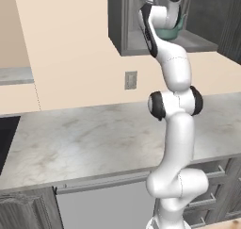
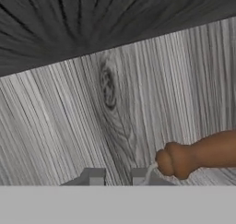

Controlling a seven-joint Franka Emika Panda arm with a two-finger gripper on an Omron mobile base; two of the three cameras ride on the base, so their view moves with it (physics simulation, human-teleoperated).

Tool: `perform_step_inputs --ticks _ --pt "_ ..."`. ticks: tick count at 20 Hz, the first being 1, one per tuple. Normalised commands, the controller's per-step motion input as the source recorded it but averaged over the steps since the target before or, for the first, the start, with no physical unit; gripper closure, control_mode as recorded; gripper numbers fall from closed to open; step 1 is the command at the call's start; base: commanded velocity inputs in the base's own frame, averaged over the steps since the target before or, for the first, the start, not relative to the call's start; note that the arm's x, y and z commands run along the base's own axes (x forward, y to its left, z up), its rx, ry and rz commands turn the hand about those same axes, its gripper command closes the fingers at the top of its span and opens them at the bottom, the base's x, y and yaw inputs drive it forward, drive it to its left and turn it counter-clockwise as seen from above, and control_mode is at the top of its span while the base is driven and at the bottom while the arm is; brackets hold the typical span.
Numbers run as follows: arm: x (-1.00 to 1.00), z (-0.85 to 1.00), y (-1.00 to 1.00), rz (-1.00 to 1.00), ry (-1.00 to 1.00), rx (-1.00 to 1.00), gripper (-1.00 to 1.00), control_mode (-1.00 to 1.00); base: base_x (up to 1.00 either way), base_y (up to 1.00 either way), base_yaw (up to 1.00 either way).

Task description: Open the cabinet, pick the kettle from the cabinet, and place it in the sink.

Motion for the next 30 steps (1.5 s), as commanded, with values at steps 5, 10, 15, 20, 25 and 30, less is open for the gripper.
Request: perform_step_inputs --ticks 5,10,15,20,25,30 --pt "-0.59 -0.32 0.00 0.00 0.01 0.04 1.00 -1.00 0.00 0.00 0.00" --pt "-0.64 -0.20 -0.02 0.00 0.01 0.07 1.00 -1.00 0.00 0.00 0.00" --pt "-0.69 -0.06 -0.08 0.00 0.01 0.11 1.00 -1.00 0.00 0.00 0.00" --pt "-0.69 0.08 -0.09 0.00 0.00 0.13 1.00 -1.00 0.00 0.00 0.00" --pt "-0.69 0.22 -0.11 0.00 0.00 0.11 1.00 -1.00 0.00 0.00 0.00" --pt "-0.68 0.19 -0.11 0.00 0.02 0.03 1.00 -1.00 0.00 0.00 0.00"
